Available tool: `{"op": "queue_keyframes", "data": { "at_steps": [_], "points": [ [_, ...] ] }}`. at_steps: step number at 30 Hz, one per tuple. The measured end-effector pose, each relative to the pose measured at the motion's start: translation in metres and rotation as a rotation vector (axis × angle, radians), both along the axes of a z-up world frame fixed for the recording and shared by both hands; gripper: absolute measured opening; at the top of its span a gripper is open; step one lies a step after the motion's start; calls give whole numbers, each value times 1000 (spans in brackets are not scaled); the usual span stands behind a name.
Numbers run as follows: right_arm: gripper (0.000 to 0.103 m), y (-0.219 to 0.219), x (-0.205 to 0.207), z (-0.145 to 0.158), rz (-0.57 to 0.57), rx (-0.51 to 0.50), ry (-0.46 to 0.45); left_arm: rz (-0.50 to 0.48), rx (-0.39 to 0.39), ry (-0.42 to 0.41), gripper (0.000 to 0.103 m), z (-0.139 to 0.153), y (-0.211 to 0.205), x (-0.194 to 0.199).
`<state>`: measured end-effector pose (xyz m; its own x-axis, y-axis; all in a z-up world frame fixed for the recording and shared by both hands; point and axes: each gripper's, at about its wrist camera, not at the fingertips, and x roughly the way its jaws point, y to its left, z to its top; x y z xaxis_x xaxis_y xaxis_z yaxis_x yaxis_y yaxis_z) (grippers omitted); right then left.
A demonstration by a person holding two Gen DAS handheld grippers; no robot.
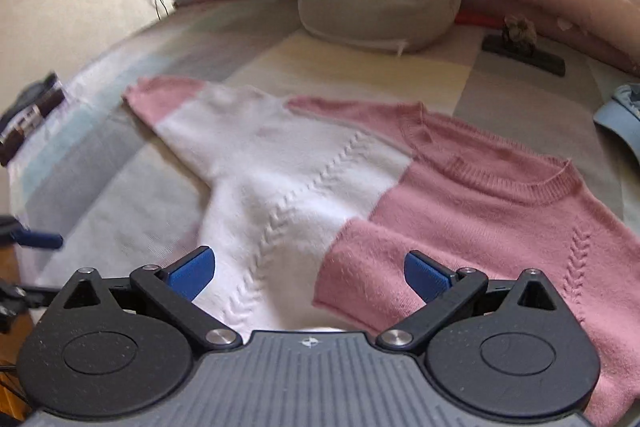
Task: Fold clothes
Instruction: 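Open the left gripper and withdraw it from the folded side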
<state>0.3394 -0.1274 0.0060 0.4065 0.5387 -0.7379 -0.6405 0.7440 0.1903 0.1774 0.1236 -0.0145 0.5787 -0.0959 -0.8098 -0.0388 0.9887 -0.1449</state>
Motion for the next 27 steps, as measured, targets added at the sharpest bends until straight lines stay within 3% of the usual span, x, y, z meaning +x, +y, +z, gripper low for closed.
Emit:
{"op": "queue_keyframes", "data": {
  "at_steps": [7,15,17,20,25,27],
  "points": [
    [103,-79,-46,11,-82,9,37,-88,26,-15,93,11,-32,23],
    [103,-180,-106,-50,-351,-46,205,-444,-88,-119,95,68,-133,53],
    [103,-195,-118,-62,-397,-37,228,-550,-122,-98,98,72,-163,61],
    [103,-209,-133,-70,-453,5,233,-673,-141,7,98,50,-209,75],
    [103,-227,-152,-69,-507,102,222,-720,-151,205,98,-8,-256,83],
    [103,-231,-155,-67,-512,127,220,-706,-96,255,97,-24,-262,83]
  ]
}}
